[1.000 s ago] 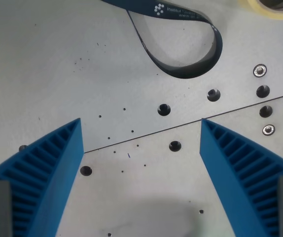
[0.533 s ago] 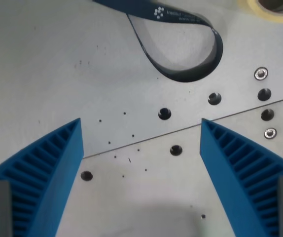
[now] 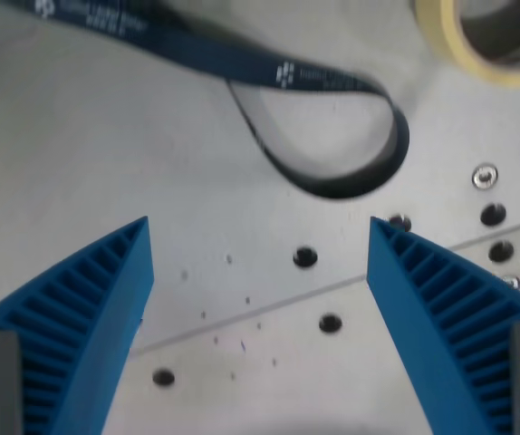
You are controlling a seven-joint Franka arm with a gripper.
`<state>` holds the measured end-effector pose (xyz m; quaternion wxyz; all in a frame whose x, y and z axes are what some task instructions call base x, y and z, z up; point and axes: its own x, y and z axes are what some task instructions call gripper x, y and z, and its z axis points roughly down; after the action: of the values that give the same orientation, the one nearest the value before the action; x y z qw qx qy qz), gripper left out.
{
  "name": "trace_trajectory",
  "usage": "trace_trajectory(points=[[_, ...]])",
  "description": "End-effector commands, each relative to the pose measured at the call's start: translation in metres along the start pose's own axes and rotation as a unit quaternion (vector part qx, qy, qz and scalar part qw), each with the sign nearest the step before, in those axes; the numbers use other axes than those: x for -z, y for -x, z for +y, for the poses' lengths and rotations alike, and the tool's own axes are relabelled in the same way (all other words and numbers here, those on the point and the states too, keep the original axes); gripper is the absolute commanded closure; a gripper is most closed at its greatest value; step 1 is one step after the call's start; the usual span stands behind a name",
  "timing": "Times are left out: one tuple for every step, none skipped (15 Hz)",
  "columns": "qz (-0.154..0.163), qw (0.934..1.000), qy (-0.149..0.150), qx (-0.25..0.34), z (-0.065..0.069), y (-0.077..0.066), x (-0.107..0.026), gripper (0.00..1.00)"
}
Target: Move above the blue bag
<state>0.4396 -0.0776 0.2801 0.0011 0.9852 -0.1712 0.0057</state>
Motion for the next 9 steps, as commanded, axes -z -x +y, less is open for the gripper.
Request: trace_trajectory(points=[[-0.012,0.9983,0.007,-0.057,0.001,-0.019,-0.007,0.00],[-0.012,0.9979,0.008,-0.064,0.002,-0.024,-0.011,0.00],[-0.010,0.9974,0.008,-0.071,0.003,-0.029,-0.016,0.00],[-0.010,0.9970,0.009,-0.076,0.003,-0.034,-0.020,0.00],[-0.007,0.9965,0.009,-0.083,0.004,-0.039,-0.025,0.00],[-0.005,0.9960,0.010,-0.089,0.004,-0.043,-0.030,0.00],[-0.004,0.9955,0.010,-0.094,0.005,-0.048,-0.035,0.00],[-0.002,0.9948,0.010,-0.101,0.005,-0.053,-0.040,0.00],[-0.002,0.9941,0.010,-0.108,0.006,-0.058,-0.045,0.00]])
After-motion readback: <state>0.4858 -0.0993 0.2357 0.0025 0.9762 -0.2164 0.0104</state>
